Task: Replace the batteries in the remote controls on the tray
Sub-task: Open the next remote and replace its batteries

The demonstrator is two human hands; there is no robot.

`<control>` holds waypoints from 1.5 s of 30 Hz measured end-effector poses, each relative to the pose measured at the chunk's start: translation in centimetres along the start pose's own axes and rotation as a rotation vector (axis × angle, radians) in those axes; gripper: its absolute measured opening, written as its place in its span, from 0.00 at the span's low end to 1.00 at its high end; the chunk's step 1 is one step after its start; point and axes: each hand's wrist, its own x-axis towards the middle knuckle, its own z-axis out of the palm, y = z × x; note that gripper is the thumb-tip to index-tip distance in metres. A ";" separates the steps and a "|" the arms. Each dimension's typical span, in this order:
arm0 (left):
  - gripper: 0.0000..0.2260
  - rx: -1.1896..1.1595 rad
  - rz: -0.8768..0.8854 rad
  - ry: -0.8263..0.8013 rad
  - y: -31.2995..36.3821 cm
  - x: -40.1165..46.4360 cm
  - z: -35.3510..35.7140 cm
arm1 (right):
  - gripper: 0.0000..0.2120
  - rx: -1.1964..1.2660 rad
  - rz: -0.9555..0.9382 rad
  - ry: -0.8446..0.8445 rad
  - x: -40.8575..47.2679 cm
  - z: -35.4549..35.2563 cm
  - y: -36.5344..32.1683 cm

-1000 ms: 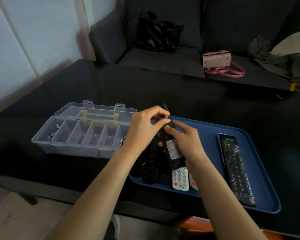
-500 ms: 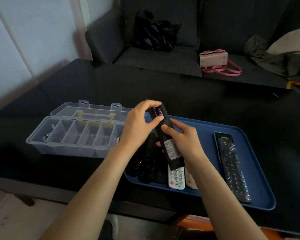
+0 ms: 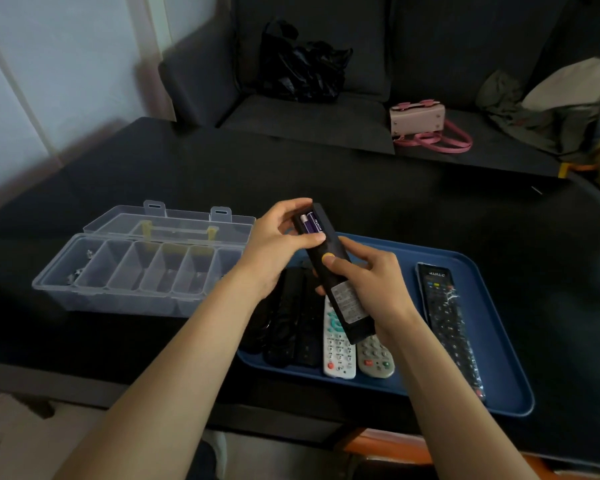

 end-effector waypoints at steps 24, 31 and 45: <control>0.10 1.466 0.047 -0.297 -1.8 4.2 3.1 | 0.19 0.051 0.126 0.152 1.4 -2.4 1.0; 0.05 0.387 -0.158 0.127 0.4 1.6 3.6 | 0.20 0.018 0.119 0.161 1.6 -2.5 1.1; 0.14 -0.030 -0.176 0.061 -0.5 -0.6 1.8 | 0.17 0.100 0.161 0.136 1.0 -2.7 0.5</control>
